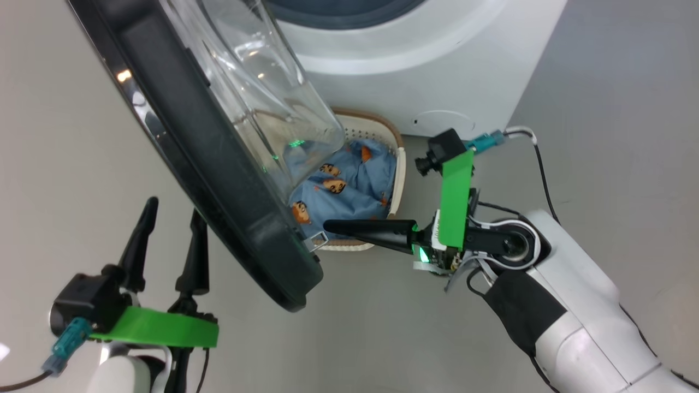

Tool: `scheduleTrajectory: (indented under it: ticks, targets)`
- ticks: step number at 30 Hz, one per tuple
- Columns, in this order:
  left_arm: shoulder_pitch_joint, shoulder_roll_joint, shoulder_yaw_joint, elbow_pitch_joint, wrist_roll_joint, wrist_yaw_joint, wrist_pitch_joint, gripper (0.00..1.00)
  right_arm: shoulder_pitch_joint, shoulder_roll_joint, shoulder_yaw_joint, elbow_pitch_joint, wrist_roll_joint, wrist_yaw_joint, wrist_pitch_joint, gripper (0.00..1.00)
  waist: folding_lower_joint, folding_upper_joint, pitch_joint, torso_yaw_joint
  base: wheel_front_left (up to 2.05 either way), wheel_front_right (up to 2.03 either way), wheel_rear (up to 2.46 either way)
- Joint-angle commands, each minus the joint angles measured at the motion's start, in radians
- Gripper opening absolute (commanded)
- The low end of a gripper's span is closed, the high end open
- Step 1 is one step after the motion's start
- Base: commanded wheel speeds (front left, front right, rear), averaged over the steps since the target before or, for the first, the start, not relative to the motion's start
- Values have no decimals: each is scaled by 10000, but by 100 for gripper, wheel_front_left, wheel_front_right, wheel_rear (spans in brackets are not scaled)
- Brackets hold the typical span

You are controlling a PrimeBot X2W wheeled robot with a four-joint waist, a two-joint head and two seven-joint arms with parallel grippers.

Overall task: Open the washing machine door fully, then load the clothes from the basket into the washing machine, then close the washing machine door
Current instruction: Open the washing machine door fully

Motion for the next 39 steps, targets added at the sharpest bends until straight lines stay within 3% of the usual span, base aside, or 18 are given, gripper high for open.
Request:
scheduleTrajectory:
  ticks: [1,21,22,24,25,31,39]
  targets:
    - [148,237,415,-175,108,-23,-63,100,268,210,-24,-272,70,73,-100,0,0,0,-244,-224,0,0,0]
    - [1162,237,1425,72,515,-355,-63,100,2329,-19,-1184,-1083,530,73,-779,0,0,0,-1602,-1255,0,0,0]
    - [1198,237,1464,74,512,-363,-63,100,2416,6,-1278,-1172,559,73,-863,5,0,0,-1646,-1296,0,0,0]
    - [1270,237,1518,90,528,-380,-63,100,2584,66,-1466,-1338,565,73,-1103,60,0,0,-1728,-1375,0,0,0]
    - [1298,237,1533,95,545,-387,-63,100,2661,91,-1543,-1427,535,73,-1229,100,0,0,-1754,-1408,0,0,0]
    - [1358,237,1629,106,542,-410,-63,100,2983,229,-2128,-2013,135,73,-2341,100,0,0,-1845,-1579,0,0,0]
    - [1396,237,1678,127,501,-438,-63,100,3266,461,-3201,-3137,-578,73,-4855,100,0,0,-1947,-1771,0,0,0]
